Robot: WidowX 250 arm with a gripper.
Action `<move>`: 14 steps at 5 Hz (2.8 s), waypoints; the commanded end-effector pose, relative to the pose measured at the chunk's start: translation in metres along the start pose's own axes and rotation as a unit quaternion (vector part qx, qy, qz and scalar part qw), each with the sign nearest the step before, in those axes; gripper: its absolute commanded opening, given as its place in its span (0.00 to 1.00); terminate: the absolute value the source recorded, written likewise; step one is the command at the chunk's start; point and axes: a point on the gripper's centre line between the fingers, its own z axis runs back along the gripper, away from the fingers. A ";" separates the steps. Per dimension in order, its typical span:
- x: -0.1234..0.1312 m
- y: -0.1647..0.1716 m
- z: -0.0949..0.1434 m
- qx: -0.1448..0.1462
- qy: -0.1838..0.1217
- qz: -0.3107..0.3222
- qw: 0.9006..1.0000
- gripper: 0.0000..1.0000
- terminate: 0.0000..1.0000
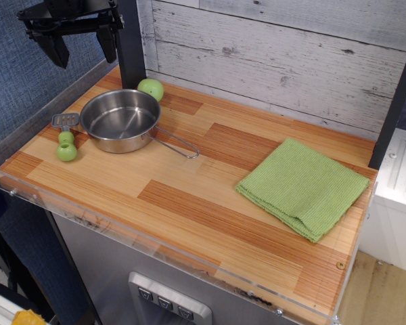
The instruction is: Move the towel next to the pan.
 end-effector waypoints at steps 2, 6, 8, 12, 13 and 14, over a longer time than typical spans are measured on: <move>0.000 -0.050 0.017 -0.018 -0.005 -0.011 1.000 1.00 0.00; -0.116 -0.153 0.010 -0.069 0.035 -0.169 0.983 1.00 0.00; -0.159 -0.182 0.006 -0.083 0.031 -0.232 0.969 1.00 0.00; -0.158 -0.229 -0.029 -0.063 0.041 -0.234 0.969 1.00 0.00; -0.149 -0.236 -0.042 -0.055 0.036 -0.231 0.971 1.00 0.00; -0.142 -0.241 -0.053 -0.049 0.039 -0.223 0.973 1.00 0.00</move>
